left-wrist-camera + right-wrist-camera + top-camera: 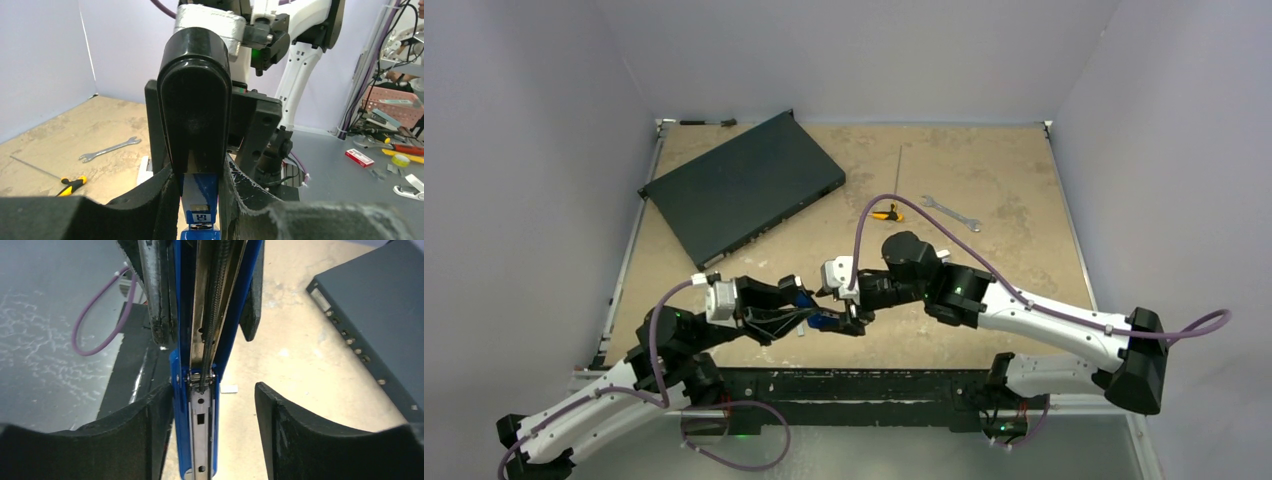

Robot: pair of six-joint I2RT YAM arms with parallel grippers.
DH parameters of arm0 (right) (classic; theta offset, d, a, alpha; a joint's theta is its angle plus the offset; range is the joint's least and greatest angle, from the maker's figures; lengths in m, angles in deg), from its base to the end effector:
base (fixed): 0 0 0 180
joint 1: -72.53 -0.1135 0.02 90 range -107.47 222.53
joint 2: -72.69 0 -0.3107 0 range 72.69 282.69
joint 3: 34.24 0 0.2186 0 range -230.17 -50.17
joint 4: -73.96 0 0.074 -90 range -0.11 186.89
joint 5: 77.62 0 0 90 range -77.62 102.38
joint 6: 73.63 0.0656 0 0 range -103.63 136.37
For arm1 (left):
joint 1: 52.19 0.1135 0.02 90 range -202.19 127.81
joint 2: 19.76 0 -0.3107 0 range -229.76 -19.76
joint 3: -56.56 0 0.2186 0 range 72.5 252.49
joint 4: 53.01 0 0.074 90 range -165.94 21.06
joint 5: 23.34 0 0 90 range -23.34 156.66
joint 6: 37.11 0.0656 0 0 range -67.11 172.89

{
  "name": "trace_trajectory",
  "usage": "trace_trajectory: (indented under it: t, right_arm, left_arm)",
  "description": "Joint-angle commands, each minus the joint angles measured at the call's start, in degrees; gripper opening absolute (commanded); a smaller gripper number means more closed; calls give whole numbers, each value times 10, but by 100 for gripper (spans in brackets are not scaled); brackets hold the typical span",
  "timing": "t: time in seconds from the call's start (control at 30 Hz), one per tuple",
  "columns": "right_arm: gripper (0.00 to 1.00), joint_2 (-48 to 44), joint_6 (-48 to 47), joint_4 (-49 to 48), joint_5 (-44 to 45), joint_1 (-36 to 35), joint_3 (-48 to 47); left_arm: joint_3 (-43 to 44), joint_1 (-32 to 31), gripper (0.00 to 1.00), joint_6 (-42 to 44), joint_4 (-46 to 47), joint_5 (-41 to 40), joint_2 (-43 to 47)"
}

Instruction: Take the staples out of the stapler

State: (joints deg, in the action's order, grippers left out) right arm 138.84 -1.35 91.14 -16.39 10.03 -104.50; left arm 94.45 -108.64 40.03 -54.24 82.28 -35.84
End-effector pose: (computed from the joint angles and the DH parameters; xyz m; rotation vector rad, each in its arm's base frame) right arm 0.0830 0.2279 0.3836 -1.4785 1.1707 0.9974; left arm 0.0145 -0.0538 0.3290 0.7184 1.1064 -1.2083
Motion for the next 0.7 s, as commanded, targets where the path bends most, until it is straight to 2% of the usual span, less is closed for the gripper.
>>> trace_trajectory:
  t: [0.0,0.23,0.47,0.5,0.67]
  right_arm:
    - [58,1,-7,15,-52,3,-19]
    - [35,-3,-4,14,-52,3,0]
    - [3,12,2,10,-57,3,0]
    - [0,12,2,11,-57,4,0]
    - [0,-5,29,-17,-37,5,16]
  left_arm:
    - [33,-3,0,7,42,29,13]
    - [31,-3,0,7,54,22,26]
    - [24,-3,0,2,77,26,25]
    - [23,-3,0,2,78,25,26]
    - [7,-3,0,-6,81,-26,53]
